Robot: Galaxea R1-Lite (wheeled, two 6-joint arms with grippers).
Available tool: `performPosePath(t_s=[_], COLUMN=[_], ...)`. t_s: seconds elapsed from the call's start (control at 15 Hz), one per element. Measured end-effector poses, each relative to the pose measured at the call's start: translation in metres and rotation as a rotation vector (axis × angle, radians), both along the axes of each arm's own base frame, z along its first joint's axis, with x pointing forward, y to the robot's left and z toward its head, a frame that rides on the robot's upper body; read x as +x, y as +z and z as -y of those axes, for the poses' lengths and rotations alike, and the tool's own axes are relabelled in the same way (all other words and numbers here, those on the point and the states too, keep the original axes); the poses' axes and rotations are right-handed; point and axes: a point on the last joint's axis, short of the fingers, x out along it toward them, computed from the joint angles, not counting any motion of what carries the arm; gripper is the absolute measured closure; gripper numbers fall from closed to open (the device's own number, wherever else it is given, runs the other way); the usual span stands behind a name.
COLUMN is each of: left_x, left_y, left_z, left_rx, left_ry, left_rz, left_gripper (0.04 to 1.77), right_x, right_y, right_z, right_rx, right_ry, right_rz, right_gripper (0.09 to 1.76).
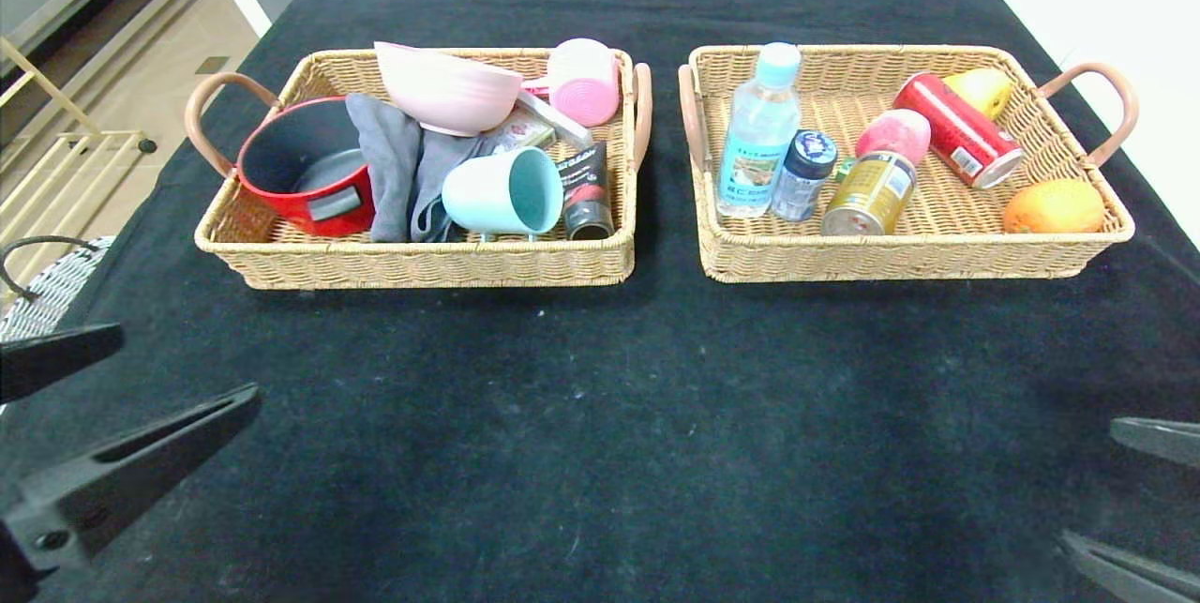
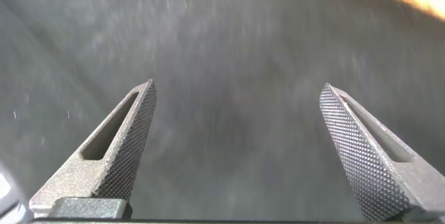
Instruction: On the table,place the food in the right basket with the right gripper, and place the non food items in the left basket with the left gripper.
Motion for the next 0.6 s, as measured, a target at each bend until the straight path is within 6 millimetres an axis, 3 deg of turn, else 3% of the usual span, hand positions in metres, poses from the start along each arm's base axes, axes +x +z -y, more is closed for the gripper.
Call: performPosePath(t_s=[0.33, 0.6], left_x=[-0.053, -0.092], left_y=[-0.008, -0.009], left_z=[-0.037, -0.044], left_rx=[-0.013, -0.024], left_ry=[0.102, 0.118], left_rz=[0.033, 0.088], left_gripper=[0.11, 0.1], right_x=[-0.079, -0.135], right_y=[0.007, 0.017], right_z=[0.02, 0.031], right_rx=[-0.034, -0.03], right_ry=[-0.109, -0.257], right_rz=[-0.008, 0.123], right_gripper=[0.14, 0.14])
